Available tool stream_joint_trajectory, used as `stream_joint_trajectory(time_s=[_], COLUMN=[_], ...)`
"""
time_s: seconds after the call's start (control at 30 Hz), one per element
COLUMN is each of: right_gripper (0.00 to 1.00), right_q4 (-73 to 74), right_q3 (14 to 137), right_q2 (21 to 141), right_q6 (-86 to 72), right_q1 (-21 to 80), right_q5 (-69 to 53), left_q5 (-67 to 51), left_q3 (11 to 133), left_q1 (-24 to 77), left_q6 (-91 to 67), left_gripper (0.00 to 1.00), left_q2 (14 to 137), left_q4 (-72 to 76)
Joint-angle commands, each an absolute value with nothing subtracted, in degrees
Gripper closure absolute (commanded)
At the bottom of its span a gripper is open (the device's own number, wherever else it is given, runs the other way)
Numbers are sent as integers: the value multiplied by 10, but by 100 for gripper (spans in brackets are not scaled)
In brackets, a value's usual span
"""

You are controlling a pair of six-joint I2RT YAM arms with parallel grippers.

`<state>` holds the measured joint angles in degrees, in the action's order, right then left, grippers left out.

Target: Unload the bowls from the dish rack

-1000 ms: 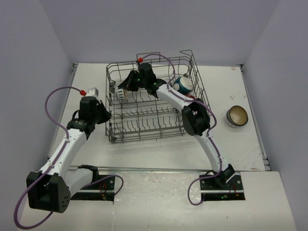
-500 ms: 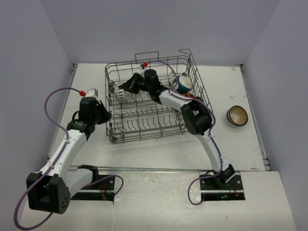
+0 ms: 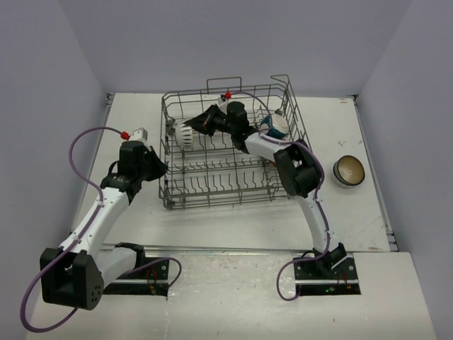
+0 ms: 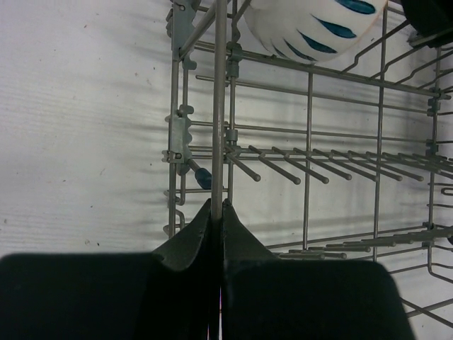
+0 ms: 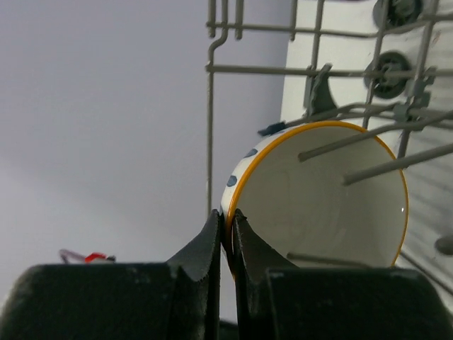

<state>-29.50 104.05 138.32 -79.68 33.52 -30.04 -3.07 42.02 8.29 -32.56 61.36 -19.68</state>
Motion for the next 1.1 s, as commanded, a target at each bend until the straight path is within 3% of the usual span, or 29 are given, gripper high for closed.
stream_joint_trajectory(time_s=[0.0,0.23,0.43,0.63,0.77,1.07], right_gripper=[100,100,100,100,100,100], right_q4=[-410,-425,-318,-206,-150,-146], right_q3=[1040,1055,1071,1101,1105,1090], right_q2=[1285,1277,1239,1211,1189,1165], right_q6=[-884,-918,-847,-764,-710,-696], right_q1=[317,308,309,309,314,315], right_q5=[-371,-397,-424,-453,-460,-468], left_q5=[-3,25,32,32,28,29], left_q3=[411,420,435,459,475,505], left_q1=[78,78,78,78,78,78], left_q6=[-329,-310,-301,-295,-294,-292], left_gripper=[100,100,99,75,66,64], left_q2=[637,640,644,643,638,648], left_q4=[-229,-237,-245,-250,-253,-266])
